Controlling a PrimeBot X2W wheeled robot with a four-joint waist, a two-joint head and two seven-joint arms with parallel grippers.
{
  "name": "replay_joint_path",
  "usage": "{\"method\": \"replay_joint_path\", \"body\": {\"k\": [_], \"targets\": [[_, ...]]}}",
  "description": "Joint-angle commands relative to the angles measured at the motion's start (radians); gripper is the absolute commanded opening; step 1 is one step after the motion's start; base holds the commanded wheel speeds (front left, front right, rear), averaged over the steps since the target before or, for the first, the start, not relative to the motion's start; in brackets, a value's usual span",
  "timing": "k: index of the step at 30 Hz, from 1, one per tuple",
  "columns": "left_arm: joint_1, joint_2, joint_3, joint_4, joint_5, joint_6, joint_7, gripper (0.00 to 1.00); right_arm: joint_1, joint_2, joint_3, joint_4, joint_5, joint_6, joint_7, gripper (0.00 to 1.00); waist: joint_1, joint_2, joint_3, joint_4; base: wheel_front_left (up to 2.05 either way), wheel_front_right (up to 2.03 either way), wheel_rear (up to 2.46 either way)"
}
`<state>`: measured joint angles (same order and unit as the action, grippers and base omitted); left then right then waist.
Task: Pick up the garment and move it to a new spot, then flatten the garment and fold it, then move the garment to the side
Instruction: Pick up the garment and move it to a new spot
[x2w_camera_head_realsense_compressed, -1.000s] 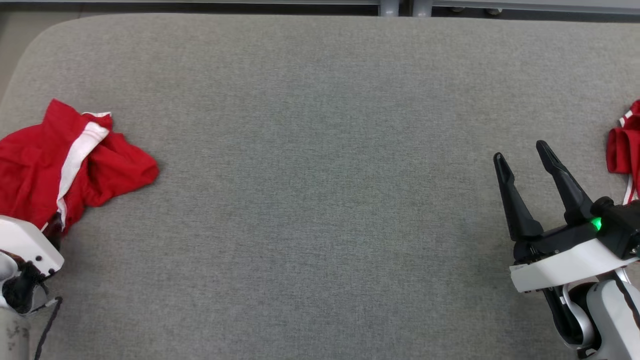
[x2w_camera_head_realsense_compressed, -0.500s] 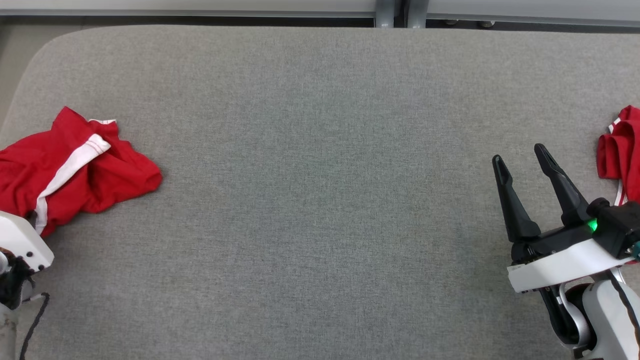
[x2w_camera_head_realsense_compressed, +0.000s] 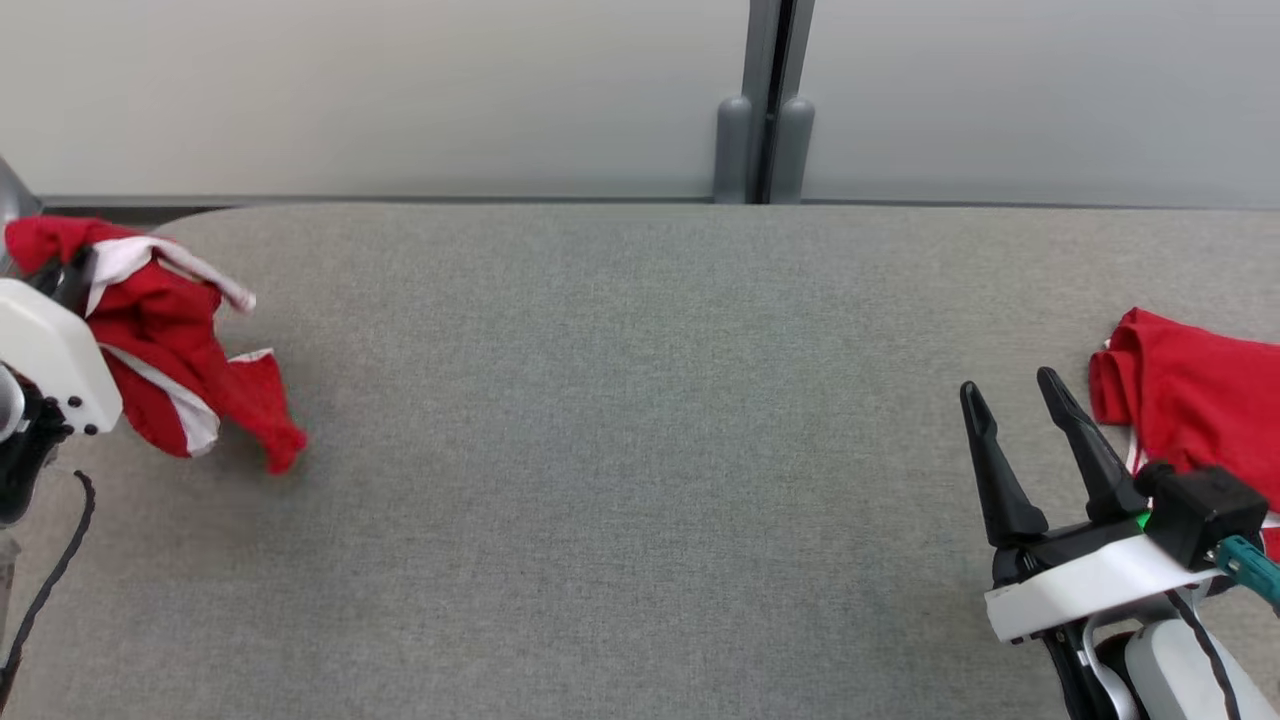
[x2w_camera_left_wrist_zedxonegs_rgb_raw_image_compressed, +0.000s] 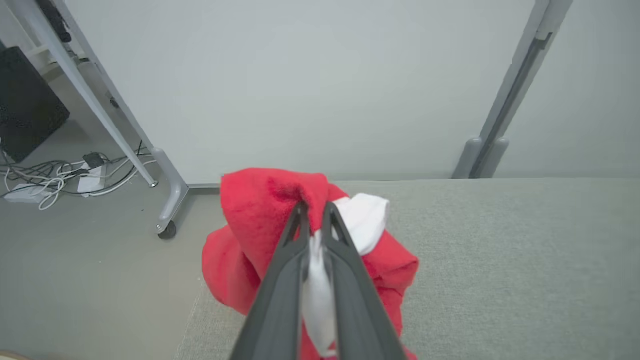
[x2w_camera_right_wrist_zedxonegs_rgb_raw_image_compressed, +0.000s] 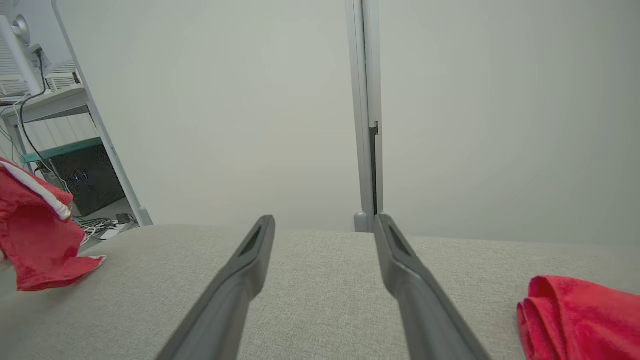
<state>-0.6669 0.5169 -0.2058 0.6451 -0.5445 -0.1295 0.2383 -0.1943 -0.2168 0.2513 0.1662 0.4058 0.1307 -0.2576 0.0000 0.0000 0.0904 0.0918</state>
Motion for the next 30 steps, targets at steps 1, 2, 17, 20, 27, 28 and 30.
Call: {"method": "replay_joint_path", "body": {"k": [1, 2, 17, 20, 27, 28, 30], "targets": [[0.009, 0.002, -0.007, -0.023, -0.005, -0.001, 0.007, 0.0, 0.013, 0.0, -0.003, 0.002, 0.007, 0.001, -0.008, 1.0, 0.0, 0.0, -0.041, -0.03, 0.0, 0.0, 0.0], [0.016, 0.007, -0.018, -0.067, -0.016, -0.001, 0.021, 0.0, 0.019, 0.003, -0.004, 0.003, 0.006, 0.001, -0.008, 1.0, 0.0, 0.0, -0.051, -0.04, 0.0, 0.0, 0.0], [0.129, -0.057, -0.11, -0.692, -0.054, 0.074, 0.153, 0.0, 0.043, -0.005, -0.059, -0.027, -0.012, 0.001, -0.008, 1.0, 0.0, 0.0, -0.069, -0.205, 0.0, 0.0, 0.0], [0.17, -0.1, -0.154, -0.749, -0.024, 0.103, 0.13, 0.0, 0.043, -0.001, -0.061, -0.03, -0.01, 0.001, -0.008, 1.0, 0.0, 0.0, -0.048, -0.232, 0.0, 0.0, 0.0], [0.296, -0.226, -0.301, -0.639, 0.089, 0.142, -0.036, 0.0, 0.031, 0.007, -0.048, -0.028, -0.003, 0.001, -0.009, 1.0, 0.0, 0.0, -0.002, -0.273, 0.0, 0.0, 0.0], [0.309, -0.244, -0.325, -0.6, 0.1, 0.141, -0.055, 0.0, 0.029, 0.008, -0.045, -0.027, -0.003, 0.001, -0.009, 1.0, 0.0, 0.0, 0.003, -0.276, 0.0, 0.0, 0.0], [0.323, -0.28, -0.362, -0.519, 0.122, 0.137, -0.102, 0.0, 0.027, 0.008, -0.041, -0.025, -0.003, 0.001, -0.009, 1.0, 0.0, 0.0, 0.01, -0.276, 0.0, 0.0, 0.0]]}}
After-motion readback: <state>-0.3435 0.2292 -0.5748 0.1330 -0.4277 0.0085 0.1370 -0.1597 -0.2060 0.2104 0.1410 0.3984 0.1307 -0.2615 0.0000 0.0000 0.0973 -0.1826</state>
